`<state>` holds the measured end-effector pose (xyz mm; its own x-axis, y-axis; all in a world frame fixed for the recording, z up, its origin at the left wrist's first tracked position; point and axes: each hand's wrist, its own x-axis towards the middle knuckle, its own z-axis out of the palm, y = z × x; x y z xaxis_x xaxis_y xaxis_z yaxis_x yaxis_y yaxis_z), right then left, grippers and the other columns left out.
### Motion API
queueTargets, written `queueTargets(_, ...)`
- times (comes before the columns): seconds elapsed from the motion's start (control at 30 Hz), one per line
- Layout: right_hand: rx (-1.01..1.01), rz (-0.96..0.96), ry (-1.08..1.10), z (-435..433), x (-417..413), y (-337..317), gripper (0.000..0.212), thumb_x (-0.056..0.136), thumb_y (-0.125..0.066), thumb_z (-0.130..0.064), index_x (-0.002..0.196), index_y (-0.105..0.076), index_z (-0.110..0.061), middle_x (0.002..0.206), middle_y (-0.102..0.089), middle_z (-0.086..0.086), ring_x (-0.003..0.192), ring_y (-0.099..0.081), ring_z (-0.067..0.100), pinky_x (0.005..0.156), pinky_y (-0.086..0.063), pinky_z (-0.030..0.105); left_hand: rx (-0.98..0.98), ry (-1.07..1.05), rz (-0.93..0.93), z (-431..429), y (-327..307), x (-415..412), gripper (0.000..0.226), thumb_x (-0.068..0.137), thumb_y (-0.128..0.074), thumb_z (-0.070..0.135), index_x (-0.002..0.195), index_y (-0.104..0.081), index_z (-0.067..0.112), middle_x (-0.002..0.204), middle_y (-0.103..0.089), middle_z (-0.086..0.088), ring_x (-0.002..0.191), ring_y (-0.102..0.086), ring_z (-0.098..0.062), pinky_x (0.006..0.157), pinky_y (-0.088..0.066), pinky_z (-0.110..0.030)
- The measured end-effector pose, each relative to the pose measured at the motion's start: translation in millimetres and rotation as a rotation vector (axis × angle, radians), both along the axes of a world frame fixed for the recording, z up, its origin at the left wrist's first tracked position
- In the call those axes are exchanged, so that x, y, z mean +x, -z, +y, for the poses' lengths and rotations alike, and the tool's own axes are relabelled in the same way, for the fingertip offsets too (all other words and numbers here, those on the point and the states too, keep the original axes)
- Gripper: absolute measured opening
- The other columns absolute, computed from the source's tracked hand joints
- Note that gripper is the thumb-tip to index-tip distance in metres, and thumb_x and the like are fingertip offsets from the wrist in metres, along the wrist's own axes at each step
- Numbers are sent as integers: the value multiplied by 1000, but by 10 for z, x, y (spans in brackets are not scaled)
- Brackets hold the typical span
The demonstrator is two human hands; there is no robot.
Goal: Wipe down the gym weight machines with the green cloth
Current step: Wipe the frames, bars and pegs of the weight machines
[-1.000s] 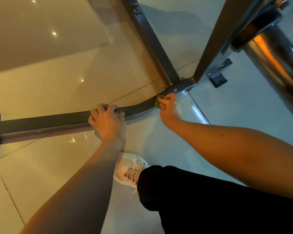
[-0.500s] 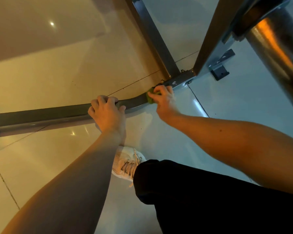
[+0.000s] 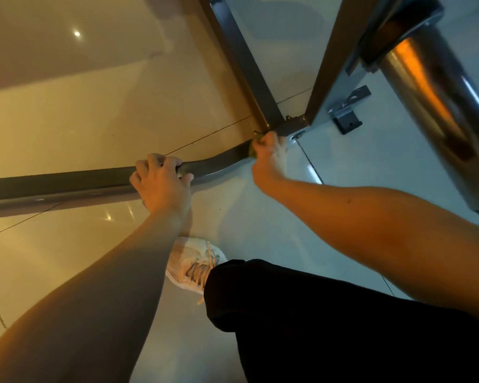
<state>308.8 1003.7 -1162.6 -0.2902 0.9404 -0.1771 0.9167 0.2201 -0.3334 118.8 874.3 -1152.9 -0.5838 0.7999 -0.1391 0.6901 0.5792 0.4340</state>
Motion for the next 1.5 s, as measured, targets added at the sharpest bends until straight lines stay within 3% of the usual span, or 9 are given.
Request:
queueTargets(0.23,102,-91,-177,103,229,-131,54,91,-63,4,136,-59,-25,132,-41,6,118,-45,24,102,-47,37,-30,15,17,7,30,-25,35,89,-72,42,119,-69,26,129,-53,-7,127,-39,-34,106,-29,-49)
queueTargets(0.37,202,-150,68,533,436,-299,31,100,-58,-10,132,-57,-13,134,-47,10,119,-52,26,104,-49,38,-51,17,20,18,-3,-57,34,89,-72,42,119,-68,26,131,-52,-7,129,-37,-34,107,-27,-48)
queueTargets(0.53,107,-29,300,350,218,-224,37,96,-58,-5,132,-54,-10,136,-48,11,117,-51,22,106,-49,42,-85,27,38,57,-66,-2,35,91,-72,41,121,-67,25,131,-52,-8,129,-38,-34,106,-28,-48)
queueTargets(0.77,10,175,-71,-517,-129,-249,29,95,-64,-2,123,-65,-9,129,-47,7,121,-46,23,107,-46,36,-218,55,96,46,-259,79,38,94,-63,43,128,-66,27,133,-47,-9,129,-33,-35,107,-27,-50)
queueTargets(0.97,-408,508,47,-660,-50,-487,27,100,-53,0,122,-67,-8,121,-59,11,111,-59,23,88,-55,29,-174,191,-135,-80,-447,126,33,96,-64,34,129,-64,35,143,-46,2,134,-33,-30,110,-27,-46)
queueTargets(1.1,-586,671,110,-682,-12,-652,22,100,-59,-8,117,-68,-18,114,-64,2,101,-59,11,81,-50,21,-100,318,-412,-84,-495,213,56,78,-75,41,131,-57,42,137,-54,12,130,-45,-27,110,-39,-52)
queueTargets(1.2,-623,723,86,-733,13,-740,19,98,-62,-8,111,-69,-20,112,-66,4,107,-61,18,91,-55,31,-66,336,-533,-72,-475,259,50,72,-73,28,119,-66,41,123,-64,11,123,-53,-21,107,-45,-50)
queueTargets(1.4,-506,719,251,-701,160,-794,24,99,-64,-13,123,-62,-12,111,-61,0,100,-59,13,87,-57,27,-57,188,-591,-57,-627,365,28,74,-71,41,98,-75,28,101,-72,3,102,-67,-19,89,-58,-43)
queueTargets(1.5,-461,578,401,-713,177,-780,36,100,-64,-29,131,-52,-19,124,-51,-2,103,-52,14,69,-48,19,-26,213,-482,6,-613,454,16,84,-70,43,97,-73,33,111,-64,7,116,-52,-19,96,-47,-41)
